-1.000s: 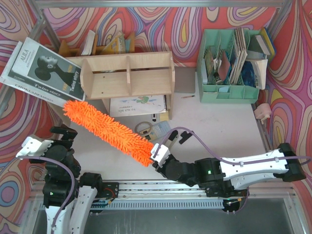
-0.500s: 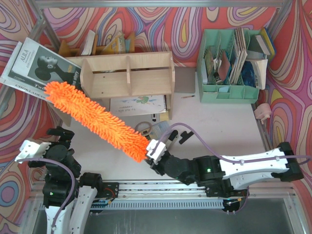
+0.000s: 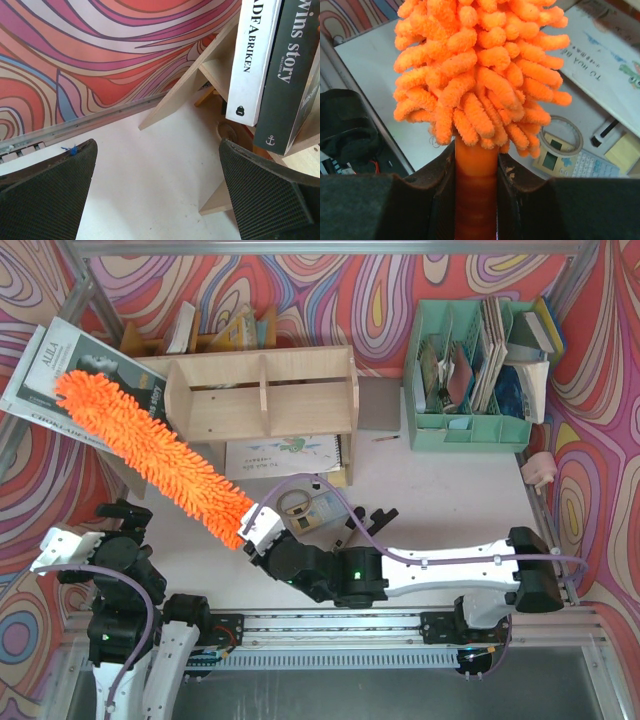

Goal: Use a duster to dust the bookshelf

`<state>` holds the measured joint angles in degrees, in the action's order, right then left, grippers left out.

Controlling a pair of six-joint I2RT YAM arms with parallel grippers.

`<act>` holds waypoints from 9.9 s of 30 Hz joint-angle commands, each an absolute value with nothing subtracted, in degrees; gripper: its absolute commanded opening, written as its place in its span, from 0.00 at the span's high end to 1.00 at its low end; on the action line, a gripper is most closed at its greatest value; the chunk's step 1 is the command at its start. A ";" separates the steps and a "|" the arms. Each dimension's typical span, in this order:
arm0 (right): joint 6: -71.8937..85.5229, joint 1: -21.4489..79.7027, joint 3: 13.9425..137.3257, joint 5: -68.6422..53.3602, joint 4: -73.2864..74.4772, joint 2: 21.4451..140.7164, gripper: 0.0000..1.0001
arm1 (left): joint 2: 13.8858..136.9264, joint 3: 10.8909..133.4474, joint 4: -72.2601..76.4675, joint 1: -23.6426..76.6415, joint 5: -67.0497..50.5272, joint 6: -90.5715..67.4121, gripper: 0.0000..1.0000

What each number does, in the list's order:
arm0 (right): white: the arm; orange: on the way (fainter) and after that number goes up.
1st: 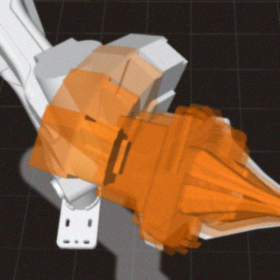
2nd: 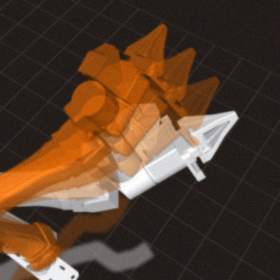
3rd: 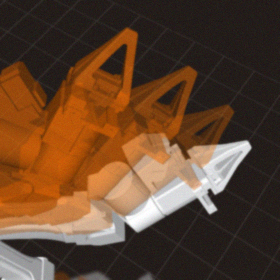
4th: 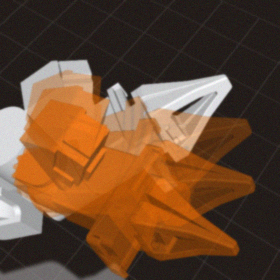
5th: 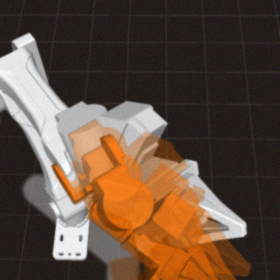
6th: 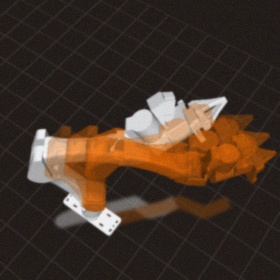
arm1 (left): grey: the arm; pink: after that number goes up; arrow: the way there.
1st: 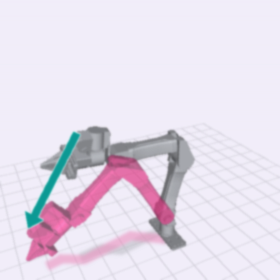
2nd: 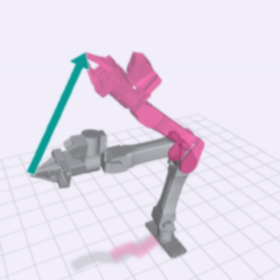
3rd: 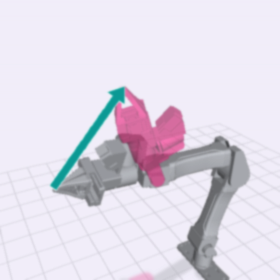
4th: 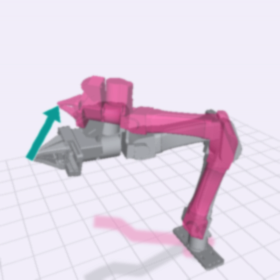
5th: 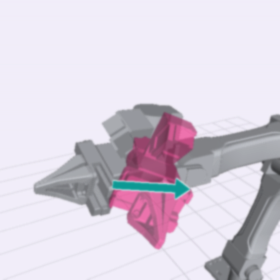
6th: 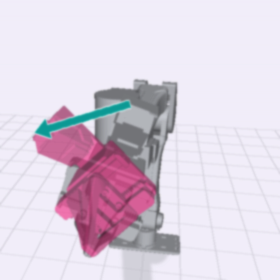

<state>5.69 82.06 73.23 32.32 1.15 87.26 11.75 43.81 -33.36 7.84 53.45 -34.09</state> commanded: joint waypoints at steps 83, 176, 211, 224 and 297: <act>22.07 69.83 90.09 37.33 20.36 81.36 1.00 | 12.48 43.51 -31.98 8.26 50.68 -33.09 0.01; -35.51 63.98 41.29 32.90 -25.21 54.36 1.00 | 12.48 43.15 -31.29 8.35 49.83 -32.78 0.02; -35.44 56.51 21.60 33.36 -42.41 63.96 1.00 | 12.66 42.98 -30.76 8.35 49.08 -32.48 0.02; -36.83 56.51 21.15 29.26 -43.93 53.42 1.00 | 13.10 42.98 -30.76 8.35 49.01 -32.52 0.02; 32.69 54.53 38.05 38.24 16.77 60.89 1.00 | 13.62 42.68 -30.10 8.35 47.99 -32.39 0.02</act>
<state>28.82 54.35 39.72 40.18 15.59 59.86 13.15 43.59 -31.55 8.21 48.40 -33.21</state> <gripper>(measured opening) 0.329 0.985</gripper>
